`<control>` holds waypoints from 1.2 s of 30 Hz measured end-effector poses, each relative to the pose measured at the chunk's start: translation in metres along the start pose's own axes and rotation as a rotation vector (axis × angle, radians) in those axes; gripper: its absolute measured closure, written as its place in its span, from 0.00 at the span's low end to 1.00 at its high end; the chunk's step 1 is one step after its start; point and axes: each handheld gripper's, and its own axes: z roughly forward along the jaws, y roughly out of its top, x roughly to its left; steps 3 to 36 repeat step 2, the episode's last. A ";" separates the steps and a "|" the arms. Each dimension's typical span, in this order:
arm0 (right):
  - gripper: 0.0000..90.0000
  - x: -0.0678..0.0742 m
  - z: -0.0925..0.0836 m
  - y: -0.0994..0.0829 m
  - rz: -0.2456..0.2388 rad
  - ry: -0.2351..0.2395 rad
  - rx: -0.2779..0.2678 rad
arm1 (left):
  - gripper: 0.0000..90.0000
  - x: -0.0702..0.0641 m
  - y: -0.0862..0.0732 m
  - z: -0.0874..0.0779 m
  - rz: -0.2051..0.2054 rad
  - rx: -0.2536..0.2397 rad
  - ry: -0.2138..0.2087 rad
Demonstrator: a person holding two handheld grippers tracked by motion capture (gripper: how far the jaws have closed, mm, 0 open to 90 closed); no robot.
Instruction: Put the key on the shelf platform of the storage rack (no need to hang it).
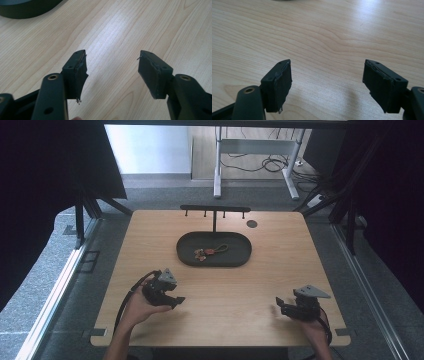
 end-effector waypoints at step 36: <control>0.25 0.000 0.002 0.000 0.003 -0.007 0.010 | 0.43 0.001 0.000 0.000 -0.001 -0.001 0.001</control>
